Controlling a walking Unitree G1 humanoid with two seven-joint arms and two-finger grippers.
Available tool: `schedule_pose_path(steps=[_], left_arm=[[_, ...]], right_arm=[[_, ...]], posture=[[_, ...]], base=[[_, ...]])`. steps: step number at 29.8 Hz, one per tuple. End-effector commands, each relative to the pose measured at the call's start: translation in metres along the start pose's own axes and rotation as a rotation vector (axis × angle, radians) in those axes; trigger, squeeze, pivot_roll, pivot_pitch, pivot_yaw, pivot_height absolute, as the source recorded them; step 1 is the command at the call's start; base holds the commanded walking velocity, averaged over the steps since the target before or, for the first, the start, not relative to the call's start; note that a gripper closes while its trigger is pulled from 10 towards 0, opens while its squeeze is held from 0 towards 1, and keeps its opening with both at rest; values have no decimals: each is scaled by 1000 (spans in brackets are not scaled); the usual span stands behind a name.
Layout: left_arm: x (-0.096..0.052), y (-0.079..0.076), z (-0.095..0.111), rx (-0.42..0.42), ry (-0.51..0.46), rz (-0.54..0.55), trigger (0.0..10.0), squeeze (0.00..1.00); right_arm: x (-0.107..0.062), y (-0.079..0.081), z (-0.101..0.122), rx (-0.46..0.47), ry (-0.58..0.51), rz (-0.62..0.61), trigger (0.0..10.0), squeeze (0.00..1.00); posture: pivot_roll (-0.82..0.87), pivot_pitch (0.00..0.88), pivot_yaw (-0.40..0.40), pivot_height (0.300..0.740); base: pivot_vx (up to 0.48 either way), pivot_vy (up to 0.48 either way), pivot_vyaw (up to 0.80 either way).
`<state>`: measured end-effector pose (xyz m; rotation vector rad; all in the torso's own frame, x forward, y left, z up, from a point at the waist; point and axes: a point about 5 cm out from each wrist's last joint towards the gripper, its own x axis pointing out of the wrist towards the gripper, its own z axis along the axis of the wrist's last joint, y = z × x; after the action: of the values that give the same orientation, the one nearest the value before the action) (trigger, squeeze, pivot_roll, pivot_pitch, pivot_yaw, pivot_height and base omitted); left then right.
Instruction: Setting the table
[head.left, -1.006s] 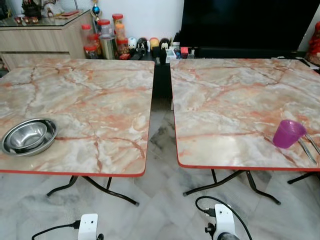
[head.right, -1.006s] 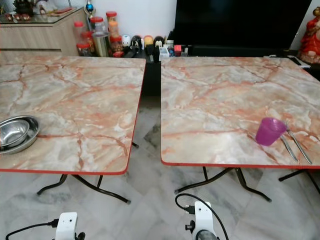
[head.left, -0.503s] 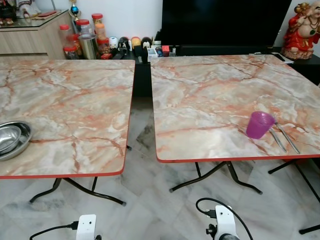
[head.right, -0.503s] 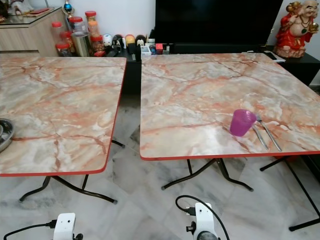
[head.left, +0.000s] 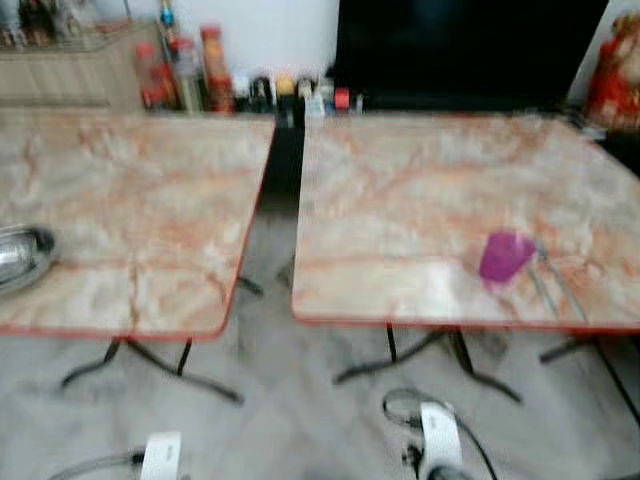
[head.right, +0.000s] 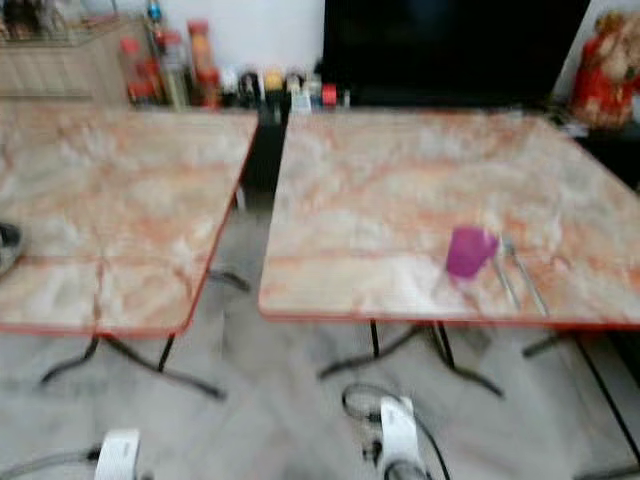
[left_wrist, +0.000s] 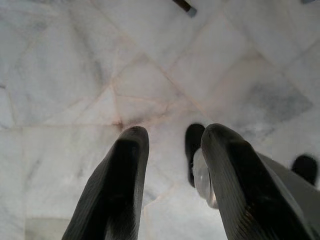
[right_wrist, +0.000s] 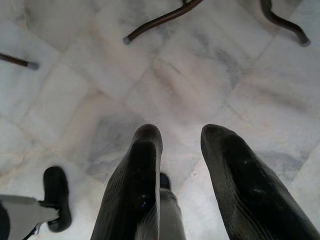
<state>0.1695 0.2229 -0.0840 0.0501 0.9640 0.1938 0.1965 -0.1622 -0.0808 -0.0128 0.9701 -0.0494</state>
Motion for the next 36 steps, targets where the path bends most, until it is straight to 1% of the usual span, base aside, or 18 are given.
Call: schedule_pose_path(steps=[1,7,17,22,23,26,30,32,34,36], left_arm=[[1,-7,2,-11,4,-14,10000,0],[1,-6,3,-10,0,-15,10000,0],[1,-6,6,-10,-4,-15,10000,0],[1,-7,6,-15,-4,-16,10000,0],[1,-8,6,-17,-3,-18,10000,0],[1,-9,5,-19,-3,-19,10000,0],[1,-10,5,-19,-2,-19,10000,0],[1,-10,4,-12,7,-10,10000,0],[1,-11,3,-30,12,-19,10000,0],[1,-11,4,-40,-4,-11,10000,0]], right_arm=[[-1,-10,-4,7,8,-32,10000,0],[0,-9,-2,-8,6,-22,10000,0],[0,-8,-1,15,2,-33,10000,0],[0,-10,0,-21,4,-46,10000,0],[0,-11,1,-41,7,-49,10000,0],[0,-12,0,-59,19,-65,10000,0],[0,-13,0,-46,15,-76,10000,0],[0,-13,-1,-25,17,-69,10000,0],[0,-13,-2,-17,17,-65,10000,0],[0,-13,-2,-31,21,-62,10000,0]], posture=[[-26,0,-22,740],[-26,0,-21,740],[-27,0,-16,740],[-27,0,-20,740],[-27,0,-22,740],[-25,0,-24,740],[-26,0,-26,740],[-22,0,-31,740],[-22,0,-32,740],[-15,0,-35,740]], base=[[0,-356,0],[0,-355,0],[0,-353,0],[0,-349,0],[0,-341,431],[0,-318,648],[0,-285,750],[0,0,0],[0,0,0],[0,0,0]])
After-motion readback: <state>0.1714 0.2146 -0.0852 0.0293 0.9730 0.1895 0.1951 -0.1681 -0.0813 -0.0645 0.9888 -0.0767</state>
